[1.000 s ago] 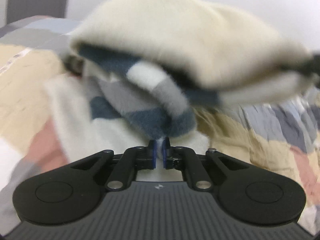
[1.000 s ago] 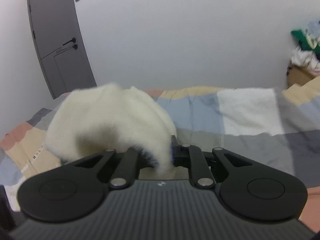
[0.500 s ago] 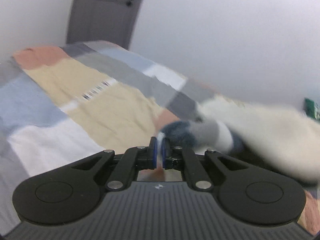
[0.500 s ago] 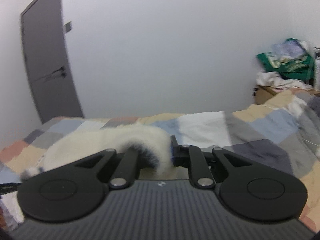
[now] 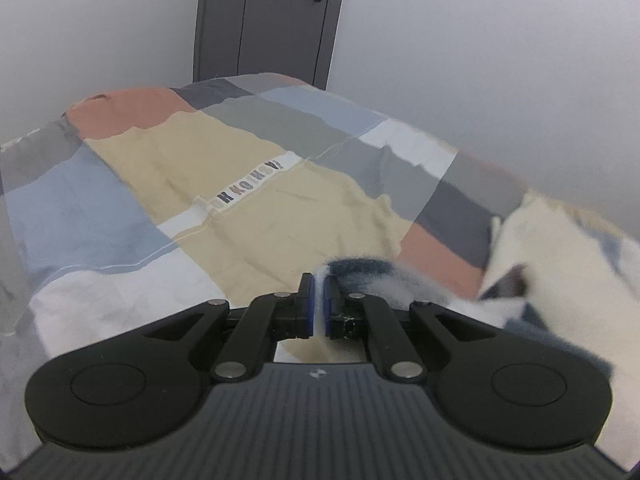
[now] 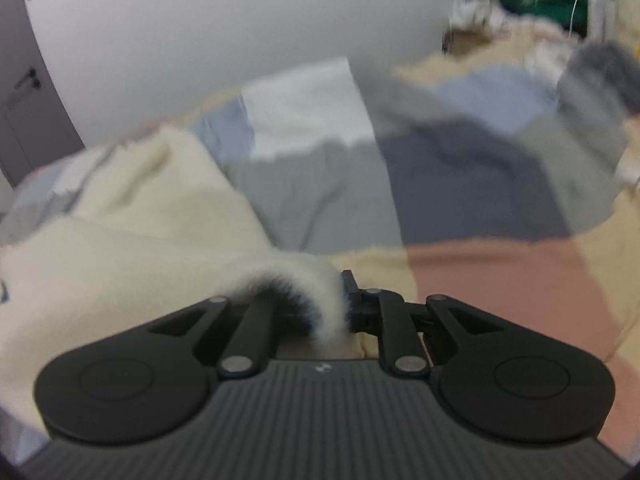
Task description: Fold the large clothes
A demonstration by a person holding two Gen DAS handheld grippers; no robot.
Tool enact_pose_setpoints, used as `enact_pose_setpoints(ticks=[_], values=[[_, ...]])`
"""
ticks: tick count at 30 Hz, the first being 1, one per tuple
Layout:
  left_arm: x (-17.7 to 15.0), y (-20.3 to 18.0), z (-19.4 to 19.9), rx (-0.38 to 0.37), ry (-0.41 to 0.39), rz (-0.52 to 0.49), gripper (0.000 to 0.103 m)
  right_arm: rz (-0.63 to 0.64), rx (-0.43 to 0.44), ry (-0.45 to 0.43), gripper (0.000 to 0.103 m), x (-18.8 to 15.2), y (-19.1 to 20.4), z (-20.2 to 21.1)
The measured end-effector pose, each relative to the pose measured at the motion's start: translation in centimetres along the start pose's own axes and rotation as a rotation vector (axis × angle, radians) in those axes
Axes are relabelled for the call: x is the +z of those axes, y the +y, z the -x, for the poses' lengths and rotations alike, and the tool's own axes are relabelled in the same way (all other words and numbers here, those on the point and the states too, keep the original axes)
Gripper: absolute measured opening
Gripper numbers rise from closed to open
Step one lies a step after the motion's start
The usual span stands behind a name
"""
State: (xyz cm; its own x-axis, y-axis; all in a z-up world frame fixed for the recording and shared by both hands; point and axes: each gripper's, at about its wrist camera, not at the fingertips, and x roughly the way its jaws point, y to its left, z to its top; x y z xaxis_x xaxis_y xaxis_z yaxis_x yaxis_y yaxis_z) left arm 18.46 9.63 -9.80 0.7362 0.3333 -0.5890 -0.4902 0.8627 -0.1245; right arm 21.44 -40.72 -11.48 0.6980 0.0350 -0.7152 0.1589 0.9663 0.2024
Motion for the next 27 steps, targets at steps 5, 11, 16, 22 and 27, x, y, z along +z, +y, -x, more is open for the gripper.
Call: enact_pose_setpoints(ticks=[5,11,16,22,27], values=[[-0.7,-0.8,-3.8,-0.008,0.062,-0.036,0.006,0.022,0.013,0.035,0.019,-0.4,0.1,-3.5],[-0.6,-0.8,-4.5,-0.031,0.076,-0.016,0.006,0.018,0.028,0.039,0.028,-0.5,0.0,-4.5],[-0.2,0.0,-3.0,-0.058,0.081,0.035,0.013,-0.009,-0.017,0.035,0.053,-0.4,-0.6,-3.5],[0.0,1.9,0.9,-0.092,0.06,0.123,0.047,-0.151,0.022,0.057,0.053,-0.9,-1.8,-0.1],[-0.4,3.0,5.3,-0.171,0.043,0.154,0.054,-0.299,0.079,0.079,0.057,-2.7,-2.0,2.8]])
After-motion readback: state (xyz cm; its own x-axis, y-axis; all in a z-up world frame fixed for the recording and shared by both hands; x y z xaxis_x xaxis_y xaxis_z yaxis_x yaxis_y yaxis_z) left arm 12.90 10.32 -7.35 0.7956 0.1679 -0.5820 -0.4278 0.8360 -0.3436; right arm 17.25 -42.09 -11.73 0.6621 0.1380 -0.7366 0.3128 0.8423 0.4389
